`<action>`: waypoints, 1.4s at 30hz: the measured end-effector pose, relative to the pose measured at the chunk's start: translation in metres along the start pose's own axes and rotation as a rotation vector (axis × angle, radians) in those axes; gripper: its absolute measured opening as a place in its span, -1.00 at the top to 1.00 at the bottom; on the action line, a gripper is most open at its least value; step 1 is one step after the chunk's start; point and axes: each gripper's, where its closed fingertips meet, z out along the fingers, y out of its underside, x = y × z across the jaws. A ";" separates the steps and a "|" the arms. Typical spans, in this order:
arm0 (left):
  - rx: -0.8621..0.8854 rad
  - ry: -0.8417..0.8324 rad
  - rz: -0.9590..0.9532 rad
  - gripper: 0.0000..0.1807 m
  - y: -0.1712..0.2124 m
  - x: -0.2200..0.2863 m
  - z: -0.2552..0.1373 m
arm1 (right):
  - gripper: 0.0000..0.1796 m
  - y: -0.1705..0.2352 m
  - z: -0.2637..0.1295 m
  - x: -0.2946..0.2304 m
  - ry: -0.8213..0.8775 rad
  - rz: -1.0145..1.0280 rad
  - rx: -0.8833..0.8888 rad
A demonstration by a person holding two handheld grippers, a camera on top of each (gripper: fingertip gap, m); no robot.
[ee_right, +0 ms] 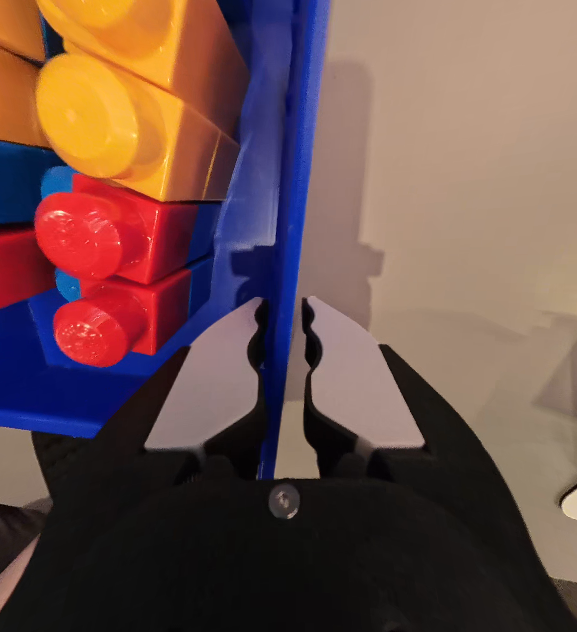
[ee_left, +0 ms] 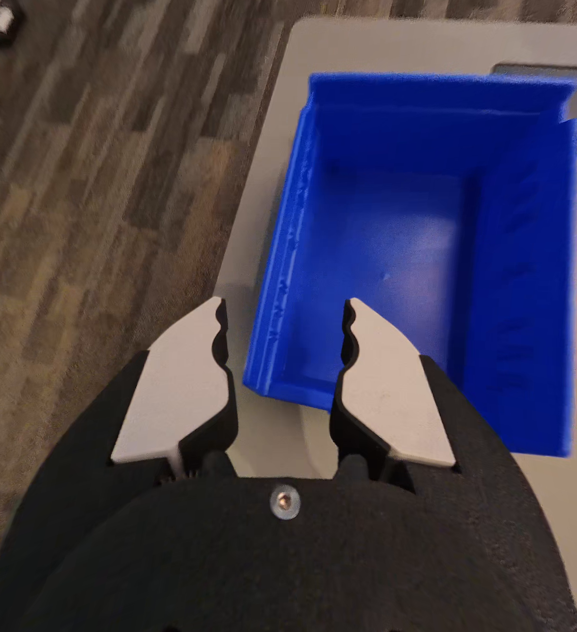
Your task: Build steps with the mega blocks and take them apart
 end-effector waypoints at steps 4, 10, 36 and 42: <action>-0.100 0.024 -0.040 0.20 0.030 -0.028 0.031 | 0.86 0.002 0.008 -0.003 0.017 0.017 -0.048; -0.226 0.156 -0.074 0.38 0.061 -0.027 0.077 | 0.92 0.002 0.008 -0.007 -0.029 0.102 -0.030; -0.726 0.404 0.389 0.74 0.106 0.169 0.053 | 0.89 -0.014 0.021 -0.107 -0.103 -0.041 -0.165; -0.766 0.413 0.496 0.73 0.117 0.201 0.035 | 0.88 -0.016 0.023 -0.145 -0.124 -0.086 -0.216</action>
